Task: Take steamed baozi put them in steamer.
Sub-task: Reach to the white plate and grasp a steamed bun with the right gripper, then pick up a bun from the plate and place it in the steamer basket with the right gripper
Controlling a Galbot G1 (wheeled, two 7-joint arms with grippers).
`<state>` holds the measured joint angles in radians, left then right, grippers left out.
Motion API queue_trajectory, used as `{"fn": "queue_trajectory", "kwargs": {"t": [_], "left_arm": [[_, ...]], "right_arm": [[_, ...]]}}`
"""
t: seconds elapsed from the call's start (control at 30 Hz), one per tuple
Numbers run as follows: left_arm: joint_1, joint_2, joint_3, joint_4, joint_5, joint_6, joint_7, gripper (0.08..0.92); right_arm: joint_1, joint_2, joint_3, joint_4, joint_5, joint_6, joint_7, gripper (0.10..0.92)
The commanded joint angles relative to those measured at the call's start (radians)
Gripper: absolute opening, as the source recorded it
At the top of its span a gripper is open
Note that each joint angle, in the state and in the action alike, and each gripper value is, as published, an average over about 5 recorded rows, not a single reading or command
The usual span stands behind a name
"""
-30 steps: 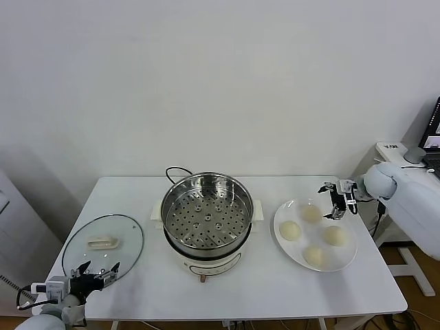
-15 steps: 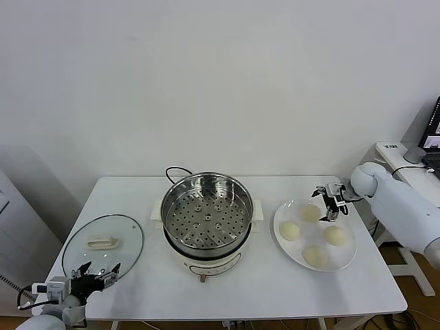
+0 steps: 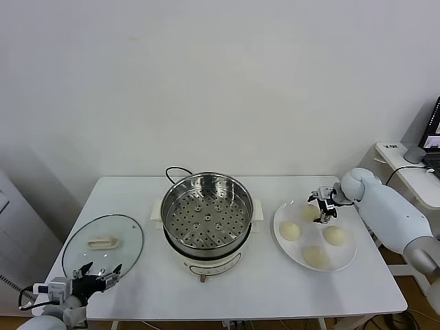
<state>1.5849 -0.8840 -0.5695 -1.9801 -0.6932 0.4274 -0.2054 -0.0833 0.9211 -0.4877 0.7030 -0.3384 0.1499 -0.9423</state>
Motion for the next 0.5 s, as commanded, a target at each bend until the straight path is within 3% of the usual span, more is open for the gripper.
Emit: {"fn": "queue_trajectory", "kwargs": {"t": [0.03, 0.23, 0.5], "left_arm": [[0.003, 0.0, 0.0, -0.003, 0.0, 0.0, 0.0, 0.823], [0.002, -0.002, 0.001, -0.005, 0.0, 0.003, -0.002, 0.823], [-0.001, -0.009, 0.006, -0.007, 0.002, 0.008, -0.005, 0.823]], "right_arm": [[-0.006, 0.021, 0.027, -0.032, -0.006, -0.009, -0.005, 0.588], [0.0, 0.009, 0.007, 0.0, 0.026, -0.021, -0.013, 0.504], [0.149, -0.081, -0.189, 0.177, 0.193, -0.042, -0.041, 0.496]]}}
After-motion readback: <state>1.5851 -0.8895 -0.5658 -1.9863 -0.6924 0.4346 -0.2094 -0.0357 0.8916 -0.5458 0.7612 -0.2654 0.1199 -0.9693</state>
